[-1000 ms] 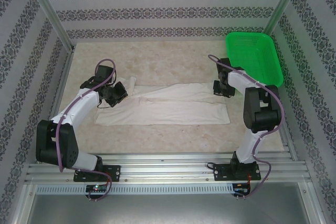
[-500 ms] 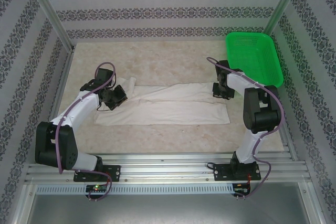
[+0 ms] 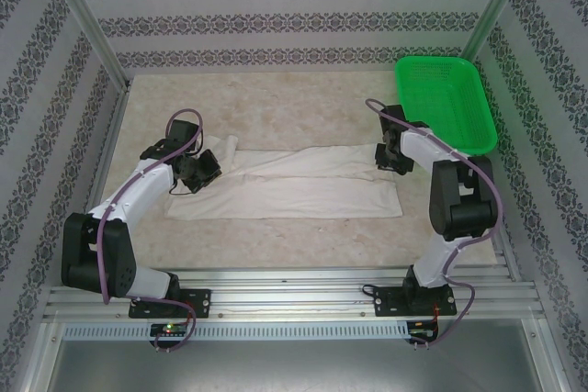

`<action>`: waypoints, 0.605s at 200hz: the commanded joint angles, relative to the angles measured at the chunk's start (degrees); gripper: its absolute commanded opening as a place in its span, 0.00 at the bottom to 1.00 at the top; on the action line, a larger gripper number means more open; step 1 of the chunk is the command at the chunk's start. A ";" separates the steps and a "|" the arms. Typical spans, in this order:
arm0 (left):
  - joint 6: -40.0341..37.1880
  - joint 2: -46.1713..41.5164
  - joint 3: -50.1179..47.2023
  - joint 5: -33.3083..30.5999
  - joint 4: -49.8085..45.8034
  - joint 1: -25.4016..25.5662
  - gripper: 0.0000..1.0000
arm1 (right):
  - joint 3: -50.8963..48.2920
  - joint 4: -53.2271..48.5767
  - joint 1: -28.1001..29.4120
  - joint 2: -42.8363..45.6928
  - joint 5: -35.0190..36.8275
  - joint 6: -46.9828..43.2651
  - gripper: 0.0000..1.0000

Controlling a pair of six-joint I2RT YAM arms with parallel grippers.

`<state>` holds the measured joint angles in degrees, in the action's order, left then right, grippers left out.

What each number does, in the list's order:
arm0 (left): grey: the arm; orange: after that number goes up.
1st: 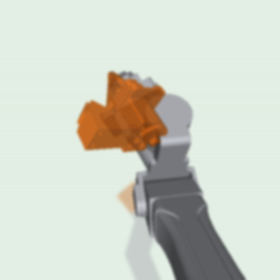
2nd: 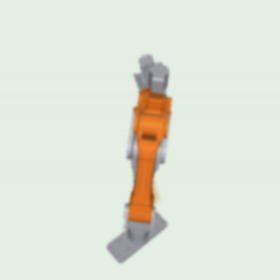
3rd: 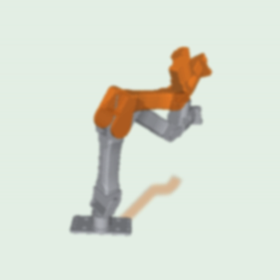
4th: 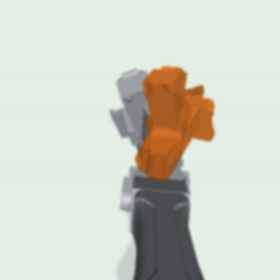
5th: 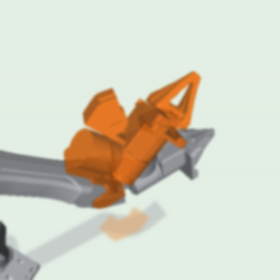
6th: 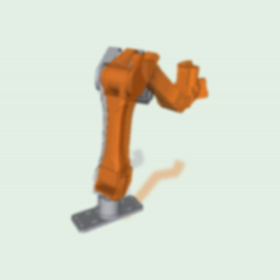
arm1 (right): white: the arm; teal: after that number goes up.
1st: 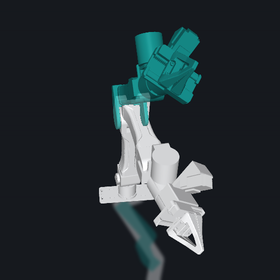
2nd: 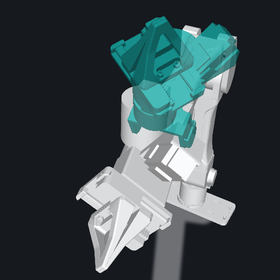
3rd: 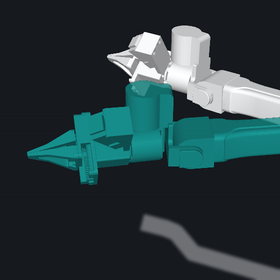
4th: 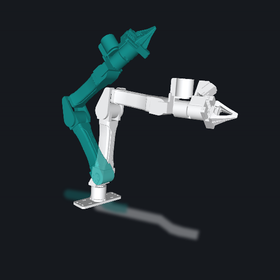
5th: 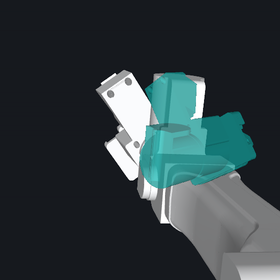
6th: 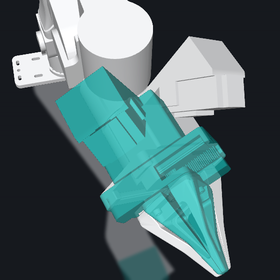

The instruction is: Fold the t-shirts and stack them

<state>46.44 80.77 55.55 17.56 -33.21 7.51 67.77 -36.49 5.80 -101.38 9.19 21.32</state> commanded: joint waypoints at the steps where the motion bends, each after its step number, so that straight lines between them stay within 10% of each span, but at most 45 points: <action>1: -1.47 -0.34 -0.18 0.76 0.01 0.29 0.00 | -0.67 1.40 0.39 1.69 -4.61 1.25 0.37; 121: -2.68 0.13 0.12 -0.59 -1.13 -0.06 0.00 | 4.85 0.58 0.17 -8.09 -4.90 4.05 0.29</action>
<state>45.32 80.77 55.40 18.09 -33.01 7.51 70.08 -35.31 5.89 -107.46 3.62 24.08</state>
